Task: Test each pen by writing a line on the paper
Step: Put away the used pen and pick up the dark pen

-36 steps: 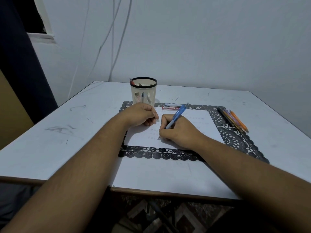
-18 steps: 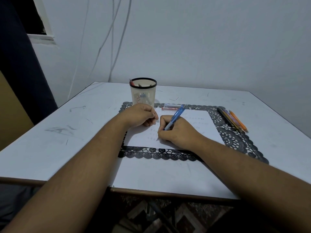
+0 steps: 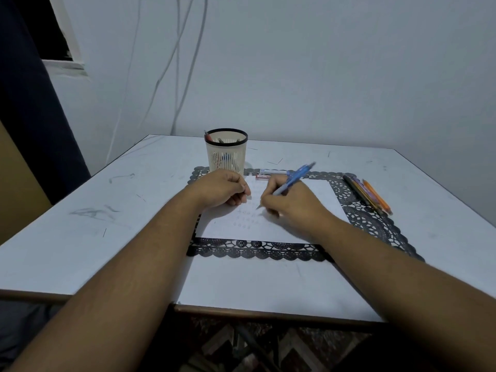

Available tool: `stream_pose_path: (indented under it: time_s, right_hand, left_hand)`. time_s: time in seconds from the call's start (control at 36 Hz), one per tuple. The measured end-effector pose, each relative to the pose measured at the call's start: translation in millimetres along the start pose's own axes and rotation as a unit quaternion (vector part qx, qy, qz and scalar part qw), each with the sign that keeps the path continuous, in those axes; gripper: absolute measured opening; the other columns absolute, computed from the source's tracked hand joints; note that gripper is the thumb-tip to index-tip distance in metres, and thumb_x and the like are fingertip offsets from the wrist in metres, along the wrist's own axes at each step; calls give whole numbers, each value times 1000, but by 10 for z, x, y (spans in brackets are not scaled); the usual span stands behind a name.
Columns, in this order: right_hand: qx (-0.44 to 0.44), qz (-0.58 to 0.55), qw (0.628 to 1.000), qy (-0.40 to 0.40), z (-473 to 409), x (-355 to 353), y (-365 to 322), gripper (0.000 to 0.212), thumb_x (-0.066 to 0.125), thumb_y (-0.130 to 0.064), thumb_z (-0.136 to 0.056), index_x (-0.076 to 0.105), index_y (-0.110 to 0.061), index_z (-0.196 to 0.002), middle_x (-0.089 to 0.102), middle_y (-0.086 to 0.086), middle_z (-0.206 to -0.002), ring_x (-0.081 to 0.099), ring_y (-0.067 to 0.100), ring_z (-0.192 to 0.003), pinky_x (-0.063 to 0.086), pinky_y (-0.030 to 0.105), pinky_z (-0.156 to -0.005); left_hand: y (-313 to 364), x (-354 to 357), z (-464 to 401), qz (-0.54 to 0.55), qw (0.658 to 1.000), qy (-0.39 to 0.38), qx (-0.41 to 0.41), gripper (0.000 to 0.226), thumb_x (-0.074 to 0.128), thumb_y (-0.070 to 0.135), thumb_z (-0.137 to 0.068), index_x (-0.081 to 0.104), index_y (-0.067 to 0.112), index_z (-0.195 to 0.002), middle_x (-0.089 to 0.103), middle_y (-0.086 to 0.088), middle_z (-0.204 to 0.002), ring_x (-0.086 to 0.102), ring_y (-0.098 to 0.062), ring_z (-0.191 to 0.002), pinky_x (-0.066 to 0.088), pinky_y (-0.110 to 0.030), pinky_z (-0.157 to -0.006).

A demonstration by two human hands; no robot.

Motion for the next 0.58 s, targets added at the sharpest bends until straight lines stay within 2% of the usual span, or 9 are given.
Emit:
stream_pose_path:
  time_s: [0.08,0.17,0.22,0.28,0.36,0.42,0.5,0.56,0.58]
  right_hand:
    - [28,-130,987,85,-99,-247,70,15,66,11,-89,60,-2,-84,60,12,-75,58,19,-67,54,26,-63]
    - [51,-177,972,147,-191,-500,160,15,68,11,-88,65,-2,-82,67,21,-89,67,27,-80,62,34,-80]
    - [74,-214,959,168,-219,-628,200,12,64,11,-92,67,0,-87,69,18,-88,70,26,-76,63,33,-79]
    - [88,-266,941,190,-236,-736,218,11,60,6,-96,70,3,-92,71,17,-87,72,25,-78,62,28,-74]
    - [99,-315,917,222,-275,-872,235,23,48,1,-99,70,7,-96,70,23,-95,73,30,-88,64,33,-80]
    - [95,-305,917,237,-291,-927,231,25,43,3,-100,67,7,-94,68,26,-95,72,33,-88,64,38,-85]
    - [92,-275,927,238,-279,-963,232,16,48,4,-101,64,3,-100,69,26,-91,75,32,-81,65,40,-83]
    - [87,-245,939,223,-264,-962,229,11,57,4,-100,60,-4,-107,72,26,-95,75,32,-78,66,39,-79]
    - [83,-225,945,223,-256,-959,227,17,62,4,-99,57,-8,-110,74,26,-97,75,32,-77,66,39,-79]
  left_hand:
    - [-1,-1,8,6,1000,5,1,28,51,6,-104,76,0,-93,76,-10,-83,66,-14,-73,52,-25,-71]
    - [23,-24,21,14,1000,7,19,26,53,6,-103,76,2,-90,76,-11,-82,66,-16,-73,52,-28,-71]
    - [92,-64,74,15,998,15,52,25,55,7,-102,76,6,-88,74,-8,-78,65,-15,-70,52,-29,-70]
    - [205,-91,147,59,991,45,110,26,52,4,-102,72,2,-87,69,-5,-72,60,-12,-63,49,-26,-63]
    - [341,-151,233,165,953,160,199,28,47,-2,-98,65,0,-76,61,6,-60,50,-6,-53,38,-17,-53]
    - [344,-215,245,179,918,259,240,24,49,5,-92,62,5,-72,57,4,-62,46,-8,-58,36,-22,-56]
    - [250,-258,205,152,884,380,224,14,52,12,-90,61,6,-82,64,-6,-79,52,-10,-74,42,-26,-68]
    - [189,-262,179,133,872,422,207,8,53,13,-90,60,14,-89,67,-9,-93,55,-10,-82,45,-24,-76]
    - [164,-255,162,128,871,431,199,9,54,14,-90,59,21,-93,66,-7,-98,54,-10,-85,46,-25,-79]
Point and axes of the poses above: each hand's wrist, its own z-axis away from the middle knuckle, its own x-axis out of the palm, y = z × x, the point moved 2 cm from there along -z, towards the middle knuckle
